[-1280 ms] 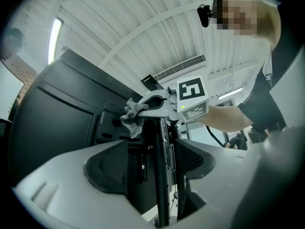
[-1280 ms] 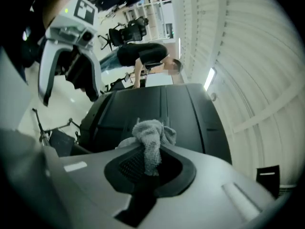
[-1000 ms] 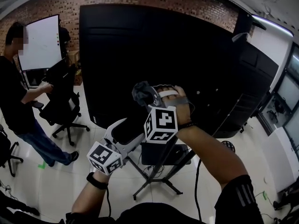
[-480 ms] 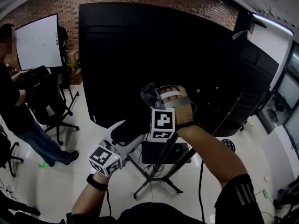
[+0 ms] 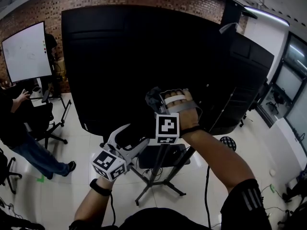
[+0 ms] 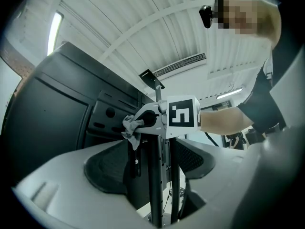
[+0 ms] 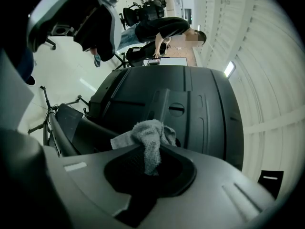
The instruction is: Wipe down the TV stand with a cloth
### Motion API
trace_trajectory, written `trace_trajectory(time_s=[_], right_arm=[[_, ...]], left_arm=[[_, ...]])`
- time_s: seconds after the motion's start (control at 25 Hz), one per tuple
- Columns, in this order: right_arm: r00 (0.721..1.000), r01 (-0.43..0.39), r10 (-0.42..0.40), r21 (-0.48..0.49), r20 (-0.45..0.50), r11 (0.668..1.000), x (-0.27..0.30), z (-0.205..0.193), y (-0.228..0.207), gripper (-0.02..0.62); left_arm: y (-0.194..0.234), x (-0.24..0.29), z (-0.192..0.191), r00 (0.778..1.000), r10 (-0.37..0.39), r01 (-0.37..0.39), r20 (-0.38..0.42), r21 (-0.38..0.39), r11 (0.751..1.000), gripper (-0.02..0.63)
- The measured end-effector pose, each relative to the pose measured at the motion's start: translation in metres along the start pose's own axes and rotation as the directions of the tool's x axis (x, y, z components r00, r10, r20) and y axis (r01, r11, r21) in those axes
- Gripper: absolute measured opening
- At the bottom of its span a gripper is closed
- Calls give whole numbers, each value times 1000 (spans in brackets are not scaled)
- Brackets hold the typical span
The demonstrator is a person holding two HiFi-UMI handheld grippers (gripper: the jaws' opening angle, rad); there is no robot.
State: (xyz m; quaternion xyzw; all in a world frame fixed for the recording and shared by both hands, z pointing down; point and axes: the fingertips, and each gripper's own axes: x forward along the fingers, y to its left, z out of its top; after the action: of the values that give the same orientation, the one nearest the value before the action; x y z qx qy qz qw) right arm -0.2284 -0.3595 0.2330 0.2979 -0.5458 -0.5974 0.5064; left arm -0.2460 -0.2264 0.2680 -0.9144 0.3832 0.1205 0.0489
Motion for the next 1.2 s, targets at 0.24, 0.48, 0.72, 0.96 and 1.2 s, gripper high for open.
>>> trace_trajectory(time_s=[0.24,0.48,0.72,0.96,1.2], right_arm=[[984,-20,-15,196,176,980,-38,9,-11,35],[942,-60,-119,508,312,859,-87,-26,-50,37],[930,-2,-211,581,299,814,-109,-78,-79,37],[927,10,-231,595,297,804,-107,-113,-85,37],[906,-41,-227,609,357,792,-93,-122,-66,37]], left_arm=[[-11,10,-4,1000,-13,13,-12,0,1000,337],[-14,15,-1,1000,-7,7,-17,4,1000,337],[-28,32,15,1000,-6,6,1,35,999,337],[-42,52,27,1000,8,-8,-1,66,998,337],[-52,67,21,999,42,-41,-9,71,997,337]])
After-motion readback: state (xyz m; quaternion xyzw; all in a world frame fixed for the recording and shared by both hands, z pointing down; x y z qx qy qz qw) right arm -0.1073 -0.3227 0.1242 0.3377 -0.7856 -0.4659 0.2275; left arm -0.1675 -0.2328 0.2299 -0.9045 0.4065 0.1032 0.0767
